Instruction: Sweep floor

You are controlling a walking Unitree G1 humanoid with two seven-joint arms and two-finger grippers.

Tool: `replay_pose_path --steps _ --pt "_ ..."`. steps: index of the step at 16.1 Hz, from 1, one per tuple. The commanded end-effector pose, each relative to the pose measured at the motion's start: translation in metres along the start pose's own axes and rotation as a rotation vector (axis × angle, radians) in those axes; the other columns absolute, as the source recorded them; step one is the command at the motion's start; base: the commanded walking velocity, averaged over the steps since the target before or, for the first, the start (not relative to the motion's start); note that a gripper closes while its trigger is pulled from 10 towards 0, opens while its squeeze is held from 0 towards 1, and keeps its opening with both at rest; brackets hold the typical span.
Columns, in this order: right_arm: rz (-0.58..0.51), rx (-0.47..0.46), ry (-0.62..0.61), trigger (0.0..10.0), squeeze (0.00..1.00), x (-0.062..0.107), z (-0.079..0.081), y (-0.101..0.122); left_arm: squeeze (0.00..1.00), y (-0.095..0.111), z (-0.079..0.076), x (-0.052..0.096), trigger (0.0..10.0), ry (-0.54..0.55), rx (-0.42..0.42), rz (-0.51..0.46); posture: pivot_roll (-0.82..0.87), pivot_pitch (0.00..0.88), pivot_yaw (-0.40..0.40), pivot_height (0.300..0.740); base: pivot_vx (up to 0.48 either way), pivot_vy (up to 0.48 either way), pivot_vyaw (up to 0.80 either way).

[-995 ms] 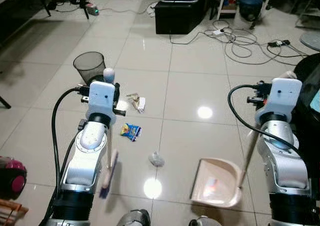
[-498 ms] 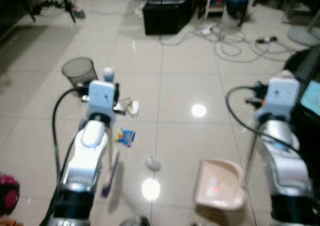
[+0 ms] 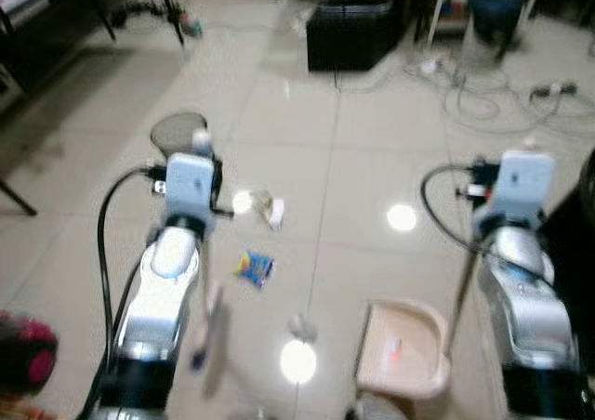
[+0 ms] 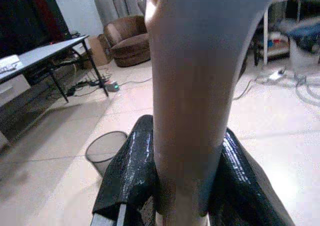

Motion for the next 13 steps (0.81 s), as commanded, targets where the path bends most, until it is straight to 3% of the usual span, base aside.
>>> replay_pose_path --steps 1,4,8,10,13 --pt "-0.039 -0.002 0.03 10.0 0.0 -0.001 0.01 0.009 0.0 0.003 0.011 0.001 10.0 0.024 -0.036 -0.015 -0.1 0.091 0.052 0.74 0.394 0.0 0.0" --pt "-0.056 0.019 0.023 10.0 0.0 -0.004 0.009 0.007 0.0 -0.005 0.015 0.003 10.0 0.03 -0.043 0.016 -0.1 0.105 0.053 0.74 0.362 0.0 0.0" --pt "-0.095 0.031 0.037 10.0 0.0 -0.001 0.011 0.005 0.0 -0.025 0.024 0.014 10.0 0.085 0.033 0.071 -0.1 0.161 0.03 0.74 0.0 0.0 0.0" --pt "-0.115 0.021 0.045 10.0 0.0 0.0 0.013 0.004 0.0 -0.026 0.033 0.016 10.0 0.123 0.029 0.021 -0.08 0.196 0.001 0.74 0.0 0.0 0.0" --pt "-0.171 0.034 0.067 10.0 0.0 0.001 0.018 0.007 0.0 -0.015 0.041 0.012 10.0 0.149 0.101 -0.064 -0.1 0.24 -0.022 0.74 0.0 0.0 0.0"
Point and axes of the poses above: a point about 5 cm out from each wrist's last joint towards the gripper, its own x axis pointing back from the gripper into the wrist, its own y axis along the axis of the wrist's last joint, z = x × y, the point moved 6 cm from there along -x, pointing out of the wrist towards the gripper, and after that the axes turned 2 degrees about -x, right-handed, at the moved point
